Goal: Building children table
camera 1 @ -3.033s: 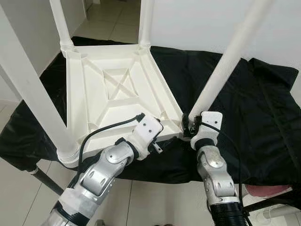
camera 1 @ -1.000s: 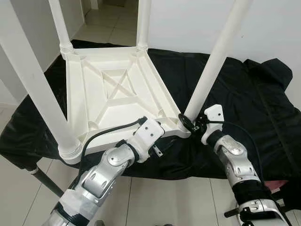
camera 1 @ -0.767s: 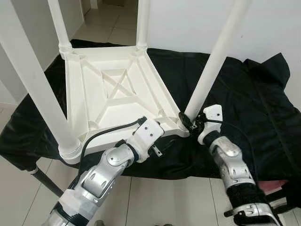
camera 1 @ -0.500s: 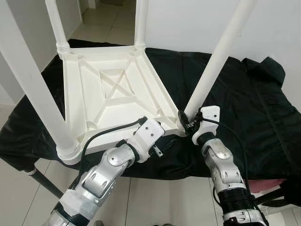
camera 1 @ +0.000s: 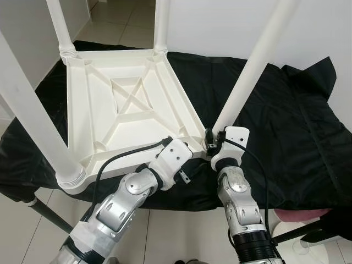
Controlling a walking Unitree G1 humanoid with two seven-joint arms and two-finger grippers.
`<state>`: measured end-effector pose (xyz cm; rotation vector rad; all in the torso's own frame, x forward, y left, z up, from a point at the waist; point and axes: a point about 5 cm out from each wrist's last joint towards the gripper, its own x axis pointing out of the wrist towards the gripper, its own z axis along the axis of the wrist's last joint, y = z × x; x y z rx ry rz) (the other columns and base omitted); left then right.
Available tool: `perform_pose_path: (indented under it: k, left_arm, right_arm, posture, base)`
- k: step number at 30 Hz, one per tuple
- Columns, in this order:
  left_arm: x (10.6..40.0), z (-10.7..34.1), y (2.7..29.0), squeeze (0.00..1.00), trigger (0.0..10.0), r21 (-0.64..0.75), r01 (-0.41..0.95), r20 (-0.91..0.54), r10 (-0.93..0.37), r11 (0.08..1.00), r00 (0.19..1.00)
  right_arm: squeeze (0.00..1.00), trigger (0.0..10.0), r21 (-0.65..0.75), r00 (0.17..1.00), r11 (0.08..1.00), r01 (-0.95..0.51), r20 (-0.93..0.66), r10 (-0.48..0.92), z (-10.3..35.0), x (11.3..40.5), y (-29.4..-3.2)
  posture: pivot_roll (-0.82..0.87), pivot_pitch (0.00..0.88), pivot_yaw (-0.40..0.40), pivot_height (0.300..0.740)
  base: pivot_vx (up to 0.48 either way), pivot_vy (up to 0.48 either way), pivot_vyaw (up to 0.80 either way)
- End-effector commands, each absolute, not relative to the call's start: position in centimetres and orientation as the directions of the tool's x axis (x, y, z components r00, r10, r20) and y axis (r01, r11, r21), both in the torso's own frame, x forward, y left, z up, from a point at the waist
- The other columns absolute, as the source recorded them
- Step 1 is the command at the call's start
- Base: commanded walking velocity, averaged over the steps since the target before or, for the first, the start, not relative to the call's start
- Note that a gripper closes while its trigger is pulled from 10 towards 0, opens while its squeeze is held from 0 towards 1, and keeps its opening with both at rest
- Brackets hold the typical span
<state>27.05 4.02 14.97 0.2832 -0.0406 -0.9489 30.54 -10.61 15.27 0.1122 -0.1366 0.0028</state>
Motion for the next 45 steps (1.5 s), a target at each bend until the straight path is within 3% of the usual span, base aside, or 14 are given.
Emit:
perform_pose_path:
  k: [1,2,17,18,19,20,21,22,28,31,41,42,43,45]
  left_arm:
    - [26.5,14.7,3.7,0.00,10.0,0.262,0.836,-0.117,-0.844,0.482,0.523]
    - [26.5,14.7,3.8,0.00,10.0,0.263,0.835,-0.117,-0.843,0.484,0.525]
    - [26.6,14.7,3.8,0.00,10.0,0.267,0.836,-0.120,-0.844,0.480,0.523]
    - [26.6,14.7,3.8,0.00,10.0,0.268,0.835,-0.120,-0.843,0.481,0.525]
    - [26.6,14.7,3.8,0.00,10.0,0.268,0.835,-0.120,-0.843,0.481,0.525]
    - [26.6,14.7,3.8,0.00,10.0,0.269,0.834,-0.119,-0.842,0.482,0.526]
    - [26.6,14.7,3.8,0.00,10.0,0.269,0.834,-0.119,-0.842,0.482,0.526]
    - [26.6,14.7,3.8,0.00,10.0,0.269,0.833,-0.118,-0.842,0.483,0.527]
    - [26.7,14.7,3.7,0.00,10.0,0.270,0.833,-0.116,-0.843,0.482,0.525]
    - [26.8,14.8,3.7,0.00,10.0,0.274,0.832,-0.116,-0.842,0.482,0.526]
    - [26.7,14.7,3.7,0.00,10.0,0.285,0.833,-0.122,-0.844,0.475,0.523]
    - [26.7,14.7,3.6,0.00,10.0,0.286,0.833,-0.123,-0.844,0.474,0.523]
    - [26.7,14.7,3.7,0.00,10.0,0.287,0.832,-0.123,-0.843,0.475,0.523]
    - [26.7,14.7,3.7,0.00,10.0,0.287,0.832,-0.123,-0.843,0.475,0.523]
  right_arm:
    - [0.00,10.0,0.165,0.995,0.986,-0.031,0.097,0.015,14.5,30.0,-9.6]
    - [1.00,10.0,0.179,0.994,0.983,-0.041,0.104,0.022,14.7,29.8,-9.4]
    - [1.00,10.0,0.099,0.975,0.978,-0.186,0.137,0.172,14.9,29.9,-11.4]
    - [0.78,10.0,0.052,0.967,0.972,-0.231,0.124,0.223,14.7,30.1,-12.2]
    - [0.78,10.0,0.052,0.967,0.972,-0.231,0.124,0.223,14.7,30.1,-12.2]
    - [0.15,10.0,0.011,0.960,0.965,-0.262,0.109,0.260,14.6,30.3,-13.0]
    - [0.15,10.0,0.011,0.960,0.965,-0.262,0.109,0.260,14.6,30.3,-13.0]
    - [0.00,10.0,-0.029,0.952,0.957,-0.288,0.098,0.289,14.5,30.5,-13.7]
    - [0.00,10.0,-0.154,0.927,0.918,-0.364,0.039,0.374,14.1,31.6,-15.6]
    - [0.00,10.0,-0.190,0.870,0.854,-0.484,-0.002,0.493,14.2,33.0,-14.9]
    - [0.00,10.0,-0.225,0.841,0.817,-0.531,-0.023,0.540,14.1,34.3,-13.8]
    - [0.00,7.8,-0.218,0.822,0.798,-0.562,-0.032,0.569,14.1,34.5,-13.4]
    - [0.00,4.1,-0.220,0.816,0.793,-0.569,-0.034,0.576,14.0,34.5,-13.3]
    - [0.00,4.1,-0.220,0.816,0.793,-0.569,-0.034,0.576,14.0,34.5,-13.3]
  posture:
    - [0.04,0.104,-0.093,0.740]
    - [0.04,0.104,-0.089,0.740]
    - [0.04,0.100,-0.094,0.740]
    - [0.04,0.098,-0.096,0.740]
    - [0.04,0.098,-0.096,0.740]
    - [0.04,0.098,-0.096,0.740]
    - [0.04,0.098,-0.096,0.740]
    - [0.03,0.098,-0.096,0.740]
    - [0.03,0.097,-0.097,0.740]
    - [0.04,0.091,-0.090,0.740]
    - [0.06,0.080,-0.081,0.740]
    - [0.06,0.080,-0.081,0.740]
    - [0.06,0.078,-0.081,0.740]
    - [0.06,0.078,-0.081,0.740]
  base:
    - [0.000,0.000,0.00]
    - [0.000,0.000,0.00]
    - [0.000,0.000,0.00]
    - [0.000,0.000,0.00]
    - [0.000,0.000,0.00]
    - [0.000,0.000,0.00]
    - [0.000,0.000,0.00]
    - [0.000,0.000,0.00]
    - [0.000,0.000,0.00]
    - [0.000,0.000,0.00]
    - [0.000,0.000,0.00]
    - [0.000,0.000,0.00]
    - [0.000,0.000,0.00]
    - [0.000,0.000,0.00]
